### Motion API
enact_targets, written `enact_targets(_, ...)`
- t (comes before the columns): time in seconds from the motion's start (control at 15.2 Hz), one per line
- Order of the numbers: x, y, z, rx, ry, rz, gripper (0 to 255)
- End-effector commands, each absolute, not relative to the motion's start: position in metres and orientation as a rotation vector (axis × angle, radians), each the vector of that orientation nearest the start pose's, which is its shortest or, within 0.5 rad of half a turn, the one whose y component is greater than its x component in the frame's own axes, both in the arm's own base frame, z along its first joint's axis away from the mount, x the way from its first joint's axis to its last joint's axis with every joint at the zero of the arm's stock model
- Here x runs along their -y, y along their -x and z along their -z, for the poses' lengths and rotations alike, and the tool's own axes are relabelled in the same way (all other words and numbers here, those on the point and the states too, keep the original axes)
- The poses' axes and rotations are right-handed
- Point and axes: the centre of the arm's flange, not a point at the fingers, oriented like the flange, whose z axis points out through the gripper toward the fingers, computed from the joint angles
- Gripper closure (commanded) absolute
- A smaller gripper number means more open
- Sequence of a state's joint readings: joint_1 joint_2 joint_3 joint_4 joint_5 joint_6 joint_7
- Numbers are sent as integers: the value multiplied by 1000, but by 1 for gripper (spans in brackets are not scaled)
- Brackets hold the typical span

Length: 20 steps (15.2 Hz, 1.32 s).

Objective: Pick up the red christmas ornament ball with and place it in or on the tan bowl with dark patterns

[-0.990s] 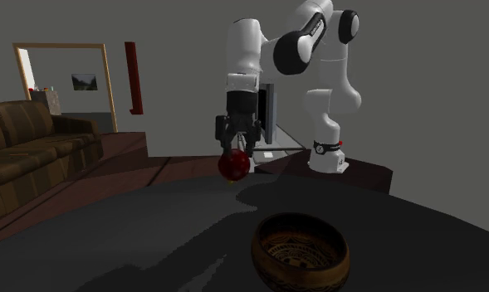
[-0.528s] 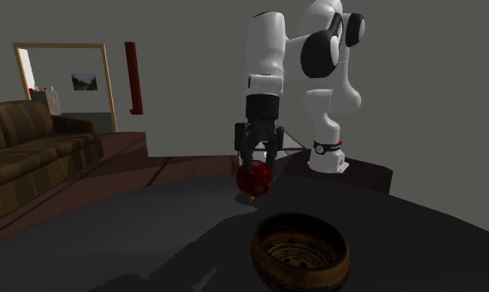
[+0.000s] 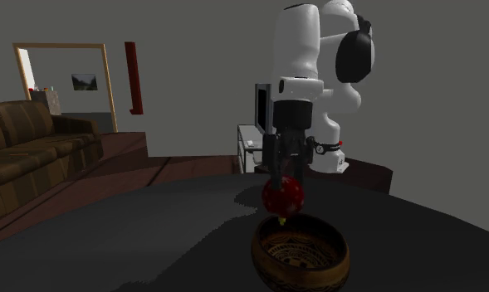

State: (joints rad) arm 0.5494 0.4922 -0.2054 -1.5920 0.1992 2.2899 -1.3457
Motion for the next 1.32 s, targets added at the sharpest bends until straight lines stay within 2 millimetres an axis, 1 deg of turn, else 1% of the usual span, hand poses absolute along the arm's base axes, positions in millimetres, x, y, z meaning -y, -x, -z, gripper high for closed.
enact_targets(0.0, -267, -656, -365, -2217, -2136, -348, 255)
enact_targets(0.59, -267, -656, -317, -2217, -2136, -348, 255)
enact_targets(1.12, -267, -656, -317, -2217, -2136, -348, 255)
enact_targets(1.19, -267, -656, -317, -2217, -2136, -348, 0)
enact_targets(1.25, -267, -657, -316, -2217, -2136, -348, 0)
